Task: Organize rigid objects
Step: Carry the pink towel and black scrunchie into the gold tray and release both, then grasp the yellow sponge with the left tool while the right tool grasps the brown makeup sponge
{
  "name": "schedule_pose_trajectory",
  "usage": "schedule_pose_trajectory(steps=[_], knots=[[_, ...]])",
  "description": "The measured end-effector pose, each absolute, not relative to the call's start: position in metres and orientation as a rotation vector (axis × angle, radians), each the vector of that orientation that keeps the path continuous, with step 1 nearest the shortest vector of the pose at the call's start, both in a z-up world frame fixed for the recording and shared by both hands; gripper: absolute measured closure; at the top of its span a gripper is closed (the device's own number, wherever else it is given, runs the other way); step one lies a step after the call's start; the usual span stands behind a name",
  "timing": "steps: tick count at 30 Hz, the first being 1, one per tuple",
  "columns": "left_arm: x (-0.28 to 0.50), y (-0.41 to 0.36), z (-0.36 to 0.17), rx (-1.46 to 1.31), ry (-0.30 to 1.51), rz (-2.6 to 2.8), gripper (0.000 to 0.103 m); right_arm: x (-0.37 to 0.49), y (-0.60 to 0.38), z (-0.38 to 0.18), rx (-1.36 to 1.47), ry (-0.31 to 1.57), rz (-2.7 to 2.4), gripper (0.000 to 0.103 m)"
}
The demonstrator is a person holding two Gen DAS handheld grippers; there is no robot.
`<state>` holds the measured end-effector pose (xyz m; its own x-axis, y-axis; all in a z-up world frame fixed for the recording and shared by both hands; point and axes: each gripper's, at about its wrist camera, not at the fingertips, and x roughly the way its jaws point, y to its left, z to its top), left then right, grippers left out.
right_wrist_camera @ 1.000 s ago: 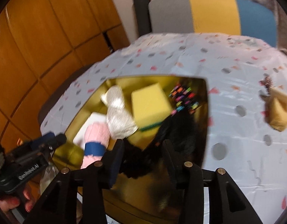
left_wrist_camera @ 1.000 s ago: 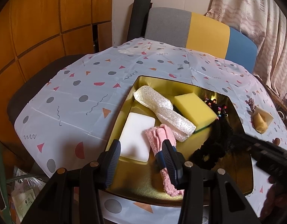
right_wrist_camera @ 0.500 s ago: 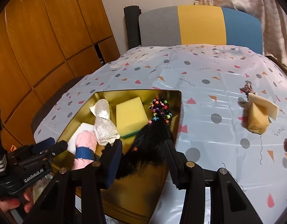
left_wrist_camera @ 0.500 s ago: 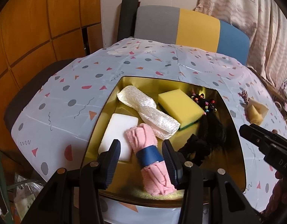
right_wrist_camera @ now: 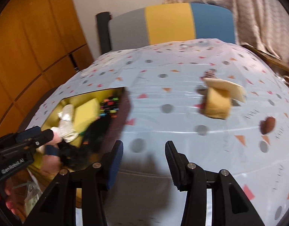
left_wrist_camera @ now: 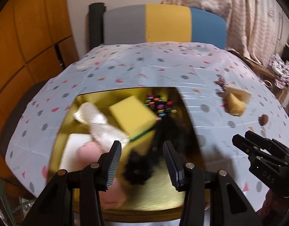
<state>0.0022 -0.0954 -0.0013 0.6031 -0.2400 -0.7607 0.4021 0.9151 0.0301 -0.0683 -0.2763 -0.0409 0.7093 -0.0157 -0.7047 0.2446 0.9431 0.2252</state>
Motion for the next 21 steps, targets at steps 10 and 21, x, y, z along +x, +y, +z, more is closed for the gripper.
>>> schedule_pose_trajectory(steps=[10, 21], knots=[[-0.025, -0.183, -0.013, 0.251, 0.897, -0.578, 0.057, -0.116, -0.373, -0.058, 0.384, 0.757, -0.354, 0.056], [-0.047, -0.225, -0.032, 0.319, 0.936, -0.649, 0.057, -0.132, -0.512, -0.076, 0.539, 0.681, -0.646, 0.047]])
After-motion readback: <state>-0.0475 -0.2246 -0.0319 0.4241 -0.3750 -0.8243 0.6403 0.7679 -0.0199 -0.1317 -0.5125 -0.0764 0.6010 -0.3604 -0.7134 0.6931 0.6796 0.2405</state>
